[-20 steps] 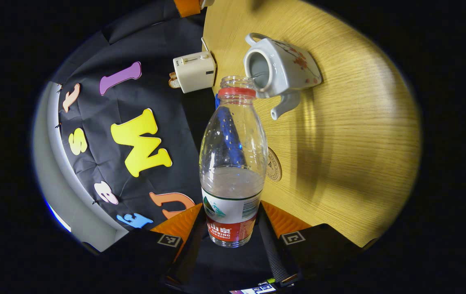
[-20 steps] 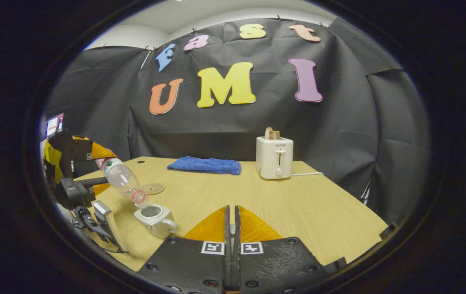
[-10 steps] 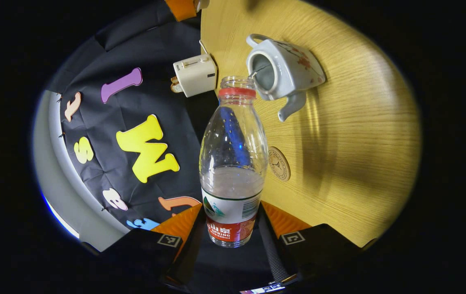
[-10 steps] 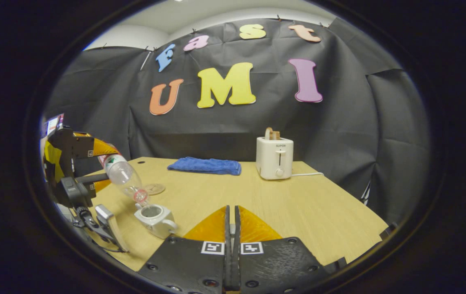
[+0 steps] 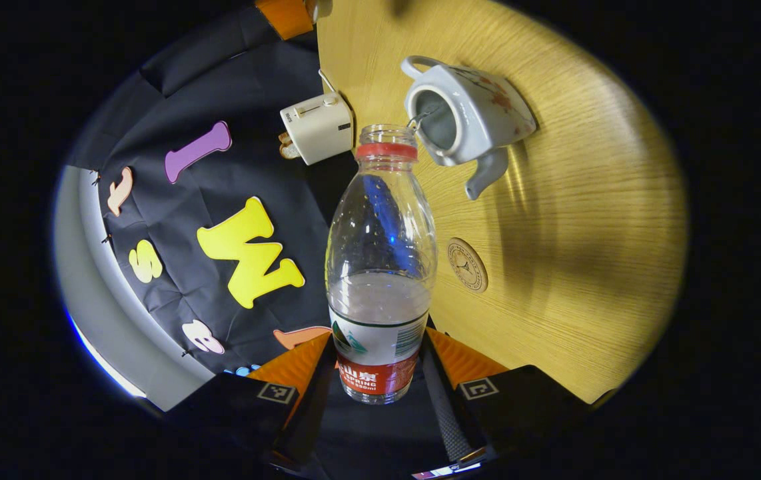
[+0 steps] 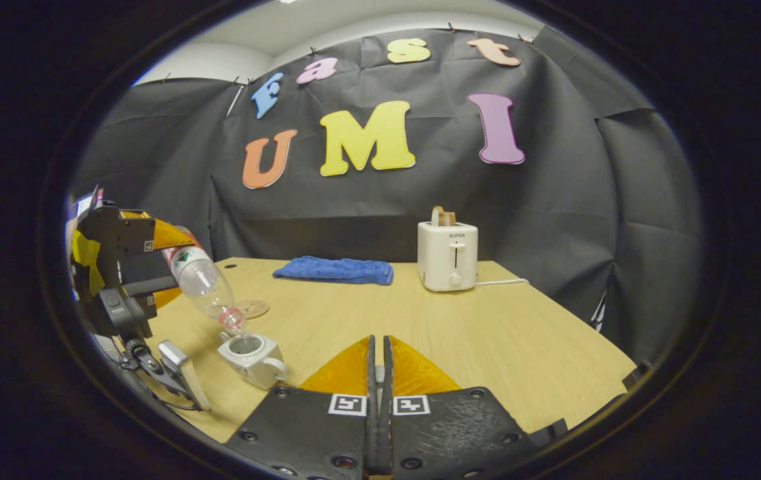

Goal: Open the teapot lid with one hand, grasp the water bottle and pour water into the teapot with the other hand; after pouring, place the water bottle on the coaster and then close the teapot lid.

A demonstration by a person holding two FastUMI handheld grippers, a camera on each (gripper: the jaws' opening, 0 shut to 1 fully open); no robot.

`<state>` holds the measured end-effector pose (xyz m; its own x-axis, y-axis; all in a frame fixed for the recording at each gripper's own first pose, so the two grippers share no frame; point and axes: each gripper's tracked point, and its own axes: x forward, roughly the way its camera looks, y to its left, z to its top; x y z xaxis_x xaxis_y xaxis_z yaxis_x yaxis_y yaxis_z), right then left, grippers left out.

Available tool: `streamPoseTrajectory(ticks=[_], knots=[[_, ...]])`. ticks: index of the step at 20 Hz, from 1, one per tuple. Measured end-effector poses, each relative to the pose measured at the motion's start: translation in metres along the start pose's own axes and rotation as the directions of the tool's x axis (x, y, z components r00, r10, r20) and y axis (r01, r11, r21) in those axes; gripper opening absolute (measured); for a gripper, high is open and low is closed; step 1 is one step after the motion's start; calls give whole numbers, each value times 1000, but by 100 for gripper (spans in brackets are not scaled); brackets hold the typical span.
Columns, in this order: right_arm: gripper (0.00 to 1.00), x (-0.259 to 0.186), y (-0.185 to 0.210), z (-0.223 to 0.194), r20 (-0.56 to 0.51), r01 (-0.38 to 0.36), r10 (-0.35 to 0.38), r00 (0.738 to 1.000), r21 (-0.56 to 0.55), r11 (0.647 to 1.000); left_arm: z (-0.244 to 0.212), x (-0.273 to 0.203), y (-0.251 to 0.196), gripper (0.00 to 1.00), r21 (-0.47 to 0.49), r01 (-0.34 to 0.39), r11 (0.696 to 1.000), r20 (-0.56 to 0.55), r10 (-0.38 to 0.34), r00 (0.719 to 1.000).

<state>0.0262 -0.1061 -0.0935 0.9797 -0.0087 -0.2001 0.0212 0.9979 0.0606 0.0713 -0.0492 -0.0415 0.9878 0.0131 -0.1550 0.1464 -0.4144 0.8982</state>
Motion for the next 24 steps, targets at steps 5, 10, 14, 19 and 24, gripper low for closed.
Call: streamPoseTrajectory(ticks=[5, 10, 14, 19, 24], knots=[[0, -1, 0, 2, 9, -3, 3, 1000, 5, 1000, -2, 7, 2, 74, 16, 11, 1000, 2, -11, 1000], [0, 1, 3, 0, 8, -14, 14, 1000, 18, 1000, -4, 3, 6, 74, 42, 6, 999, -5, -6, 1000], [0, 1, 5, 0, 7, -25, 25, 1000, 19, 1000, -4, 4, 11, 74, 60, 0, 998, -6, 1, 1000], [0, 0, 2, 0, 8, -18, 18, 1000, 22, 1000, -1, 4, 10, 74, 65, 0, 998, -6, 1, 1000], [0, -1, 3, 2, 9, -22, 21, 1000, 22, 1000, -3, 7, 12, 74, 61, -15, 998, -6, 15, 1000]])
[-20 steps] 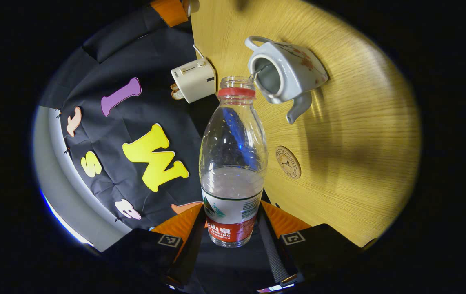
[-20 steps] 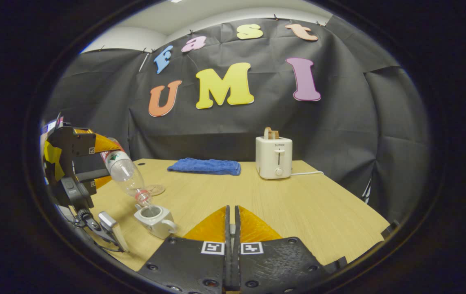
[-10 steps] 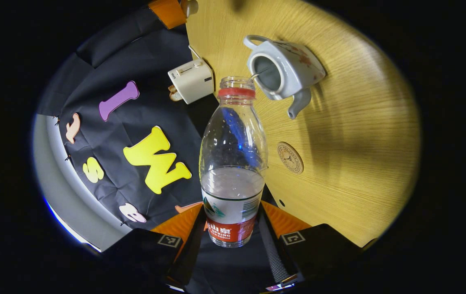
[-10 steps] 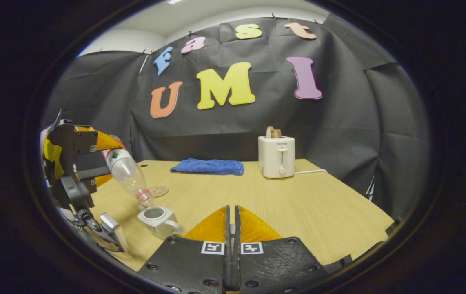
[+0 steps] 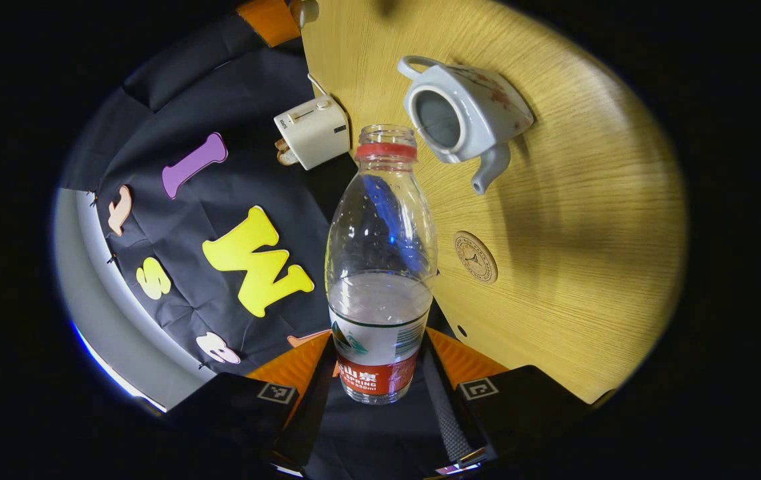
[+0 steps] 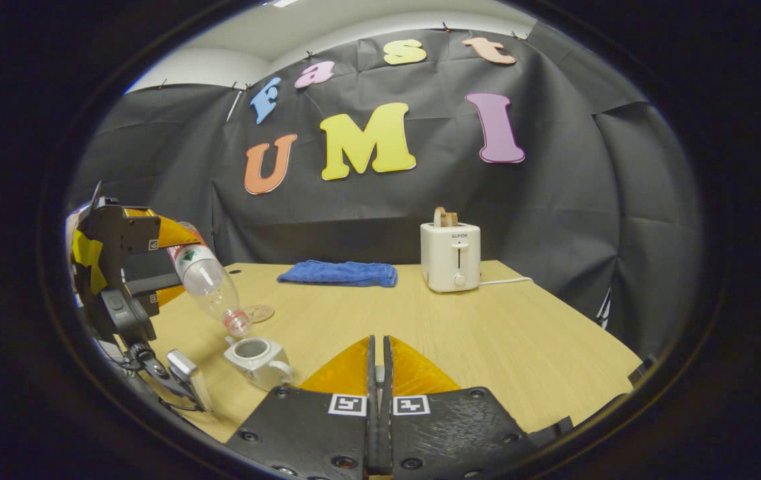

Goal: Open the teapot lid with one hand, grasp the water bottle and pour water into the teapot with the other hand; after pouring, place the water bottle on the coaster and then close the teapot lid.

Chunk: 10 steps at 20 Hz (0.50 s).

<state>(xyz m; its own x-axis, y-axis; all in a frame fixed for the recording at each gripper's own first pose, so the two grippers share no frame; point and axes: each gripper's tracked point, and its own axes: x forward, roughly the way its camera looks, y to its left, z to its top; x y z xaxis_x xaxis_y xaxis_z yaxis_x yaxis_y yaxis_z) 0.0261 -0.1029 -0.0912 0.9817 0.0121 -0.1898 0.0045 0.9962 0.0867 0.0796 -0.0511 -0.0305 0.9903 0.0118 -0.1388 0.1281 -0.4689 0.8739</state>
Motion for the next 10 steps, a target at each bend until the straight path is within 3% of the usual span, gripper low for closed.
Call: streamPoseTrajectory(ticks=[6, 10], knots=[[0, -3, 3, 4, 2, -10, 10, 1000, 16, 1000, 2, 3, -11, 74, -122, 1, 992, 28, 3, 1000], [0, -7, 9, 8, -3, -28, 28, 1000, 28, 999, 10, 3, -33, 74, -264, 52, 963, 64, -37, 997]])
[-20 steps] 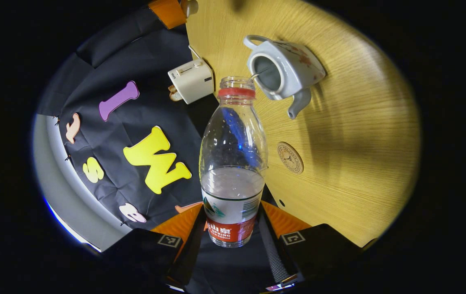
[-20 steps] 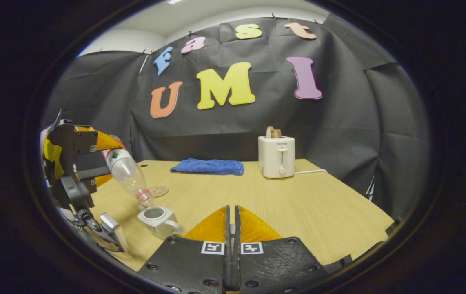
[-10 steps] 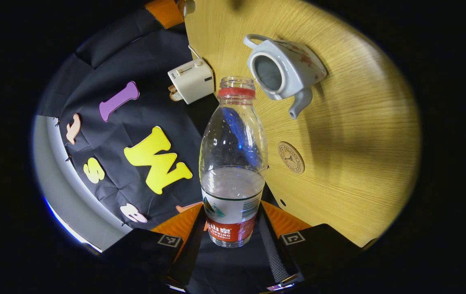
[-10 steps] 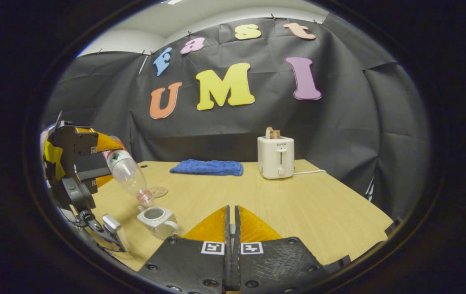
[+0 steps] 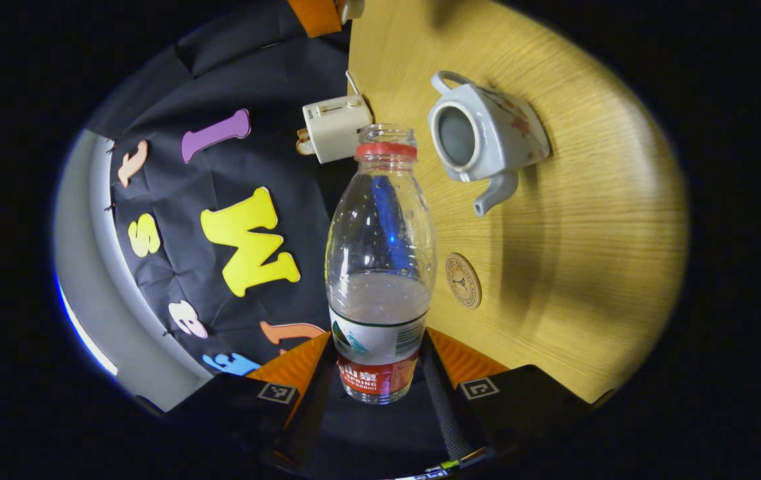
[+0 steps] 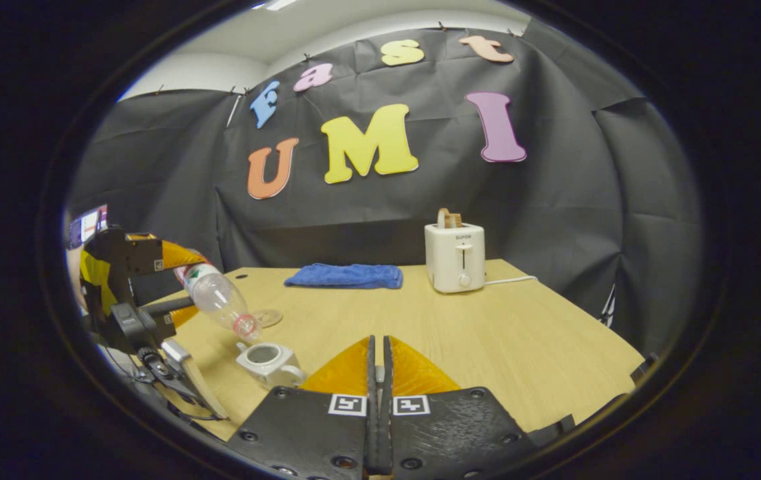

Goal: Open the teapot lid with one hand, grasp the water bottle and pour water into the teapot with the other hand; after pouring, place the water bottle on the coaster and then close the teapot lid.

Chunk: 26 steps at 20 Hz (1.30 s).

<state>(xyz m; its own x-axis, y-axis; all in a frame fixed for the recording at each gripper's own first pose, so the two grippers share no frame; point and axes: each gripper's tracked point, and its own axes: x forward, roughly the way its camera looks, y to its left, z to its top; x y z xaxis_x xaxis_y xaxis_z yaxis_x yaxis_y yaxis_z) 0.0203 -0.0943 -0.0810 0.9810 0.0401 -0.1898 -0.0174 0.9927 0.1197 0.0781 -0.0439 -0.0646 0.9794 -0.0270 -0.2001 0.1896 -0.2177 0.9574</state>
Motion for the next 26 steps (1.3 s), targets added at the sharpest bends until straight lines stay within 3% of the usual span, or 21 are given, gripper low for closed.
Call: streamPoseTrajectory(ticks=[3, 4, 6, 9, 13, 14, 15, 18, 20, 22, 23, 26], knots=[[0, -3, 5, 5, 4, -2, 2, 1000, -16, 1000, -2, 3, -19, 74, -188, 67, 980, 24, -63, 998], [0, -3, 8, 6, 5, -6, 6, 1000, -16, 1000, -5, 3, -24, 74, -280, 90, 956, 33, -85, 996], [0, -4, 13, 9, 4, -14, 14, 1000, -15, 1000, -13, 1, -29, 74, -465, 115, 878, 44, -107, 993], [0, -3, 22, 13, 8, -20, 20, 1000, -32, 999, -30, -1, -37, 74, -701, 123, 702, 41, -132, 990], [0, -3, 31, 19, 12, -29, 29, 999, -41, 999, -38, 2, -35, 75, -909, 127, 396, 82, -128, 988], [0, -2, 34, 20, 12, -31, 31, 999, -45, 998, -39, 1, -28, 75, -940, 130, 317, 100, -107, 989], [0, -1, 38, 20, 9, -35, 36, 999, -50, 998, -42, 4, -13, 75, -969, 130, 210, 117, -71, 991], [0, -1, 44, 18, 4, -41, 41, 999, -59, 997, -38, 25, 12, 75, -988, 154, 4, 154, 2, 988], [0, 0, 45, 15, -2, -39, 39, 999, -63, 997, -38, 45, 24, 74, -978, 175, -115, 172, 34, 985], [0, 0, 44, 14, -5, -34, 34, 999, -65, 997, -37, 66, 35, 75, -963, 189, -193, 182, 53, 982], [0, 1, 43, 15, -5, -31, 31, 1000, -66, 997, -38, 78, 37, 75, -958, 188, -218, 180, 57, 982], [0, 5, 39, 11, -10, -20, 20, 1000, -68, 997, -40, 110, 36, 75, -949, 186, -256, 176, 61, 983]])
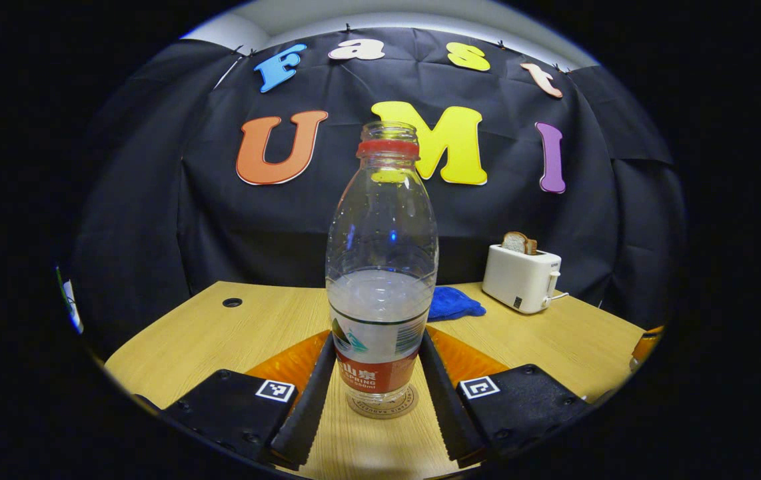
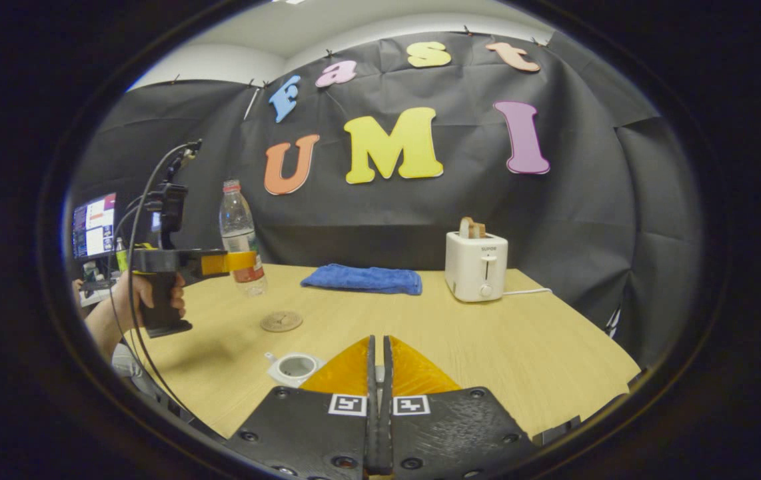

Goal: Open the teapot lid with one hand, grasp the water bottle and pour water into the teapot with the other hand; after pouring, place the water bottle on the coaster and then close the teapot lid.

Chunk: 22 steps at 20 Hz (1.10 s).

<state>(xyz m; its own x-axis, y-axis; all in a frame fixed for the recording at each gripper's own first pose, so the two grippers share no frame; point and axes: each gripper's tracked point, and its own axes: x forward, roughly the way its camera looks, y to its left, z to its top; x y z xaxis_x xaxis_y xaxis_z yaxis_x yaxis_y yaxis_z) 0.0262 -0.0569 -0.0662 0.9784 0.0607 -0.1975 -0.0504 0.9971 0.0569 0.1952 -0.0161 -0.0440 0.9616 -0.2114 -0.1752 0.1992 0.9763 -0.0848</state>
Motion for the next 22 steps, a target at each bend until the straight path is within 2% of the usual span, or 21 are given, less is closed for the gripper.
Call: streamPoseTrajectory(ticks=[7, 12, 19, 22], knots=[[0, 11, -10, -14, -36, 24, -24, 999, 9, 1000, -43, 38, 1, 75, -29, 1, 1000, -100, -4, 995], [0, 15, -6, -18, -48, 14, -14, 999, 0, 1000, -53, 40, 0, 75, 15, 12, 1000, -113, -10, 994], [0, 13, -7, -18, -45, 18, -18, 999, -6, 1000, -67, 43, -1, 78, -18, -2, 1000, -137, -1, 991], [0, 13, -6, -19, -48, 13, -13, 999, -4, 1000, -78, 43, -5, 82, -17, 15, 1000, -172, -18, 985]])
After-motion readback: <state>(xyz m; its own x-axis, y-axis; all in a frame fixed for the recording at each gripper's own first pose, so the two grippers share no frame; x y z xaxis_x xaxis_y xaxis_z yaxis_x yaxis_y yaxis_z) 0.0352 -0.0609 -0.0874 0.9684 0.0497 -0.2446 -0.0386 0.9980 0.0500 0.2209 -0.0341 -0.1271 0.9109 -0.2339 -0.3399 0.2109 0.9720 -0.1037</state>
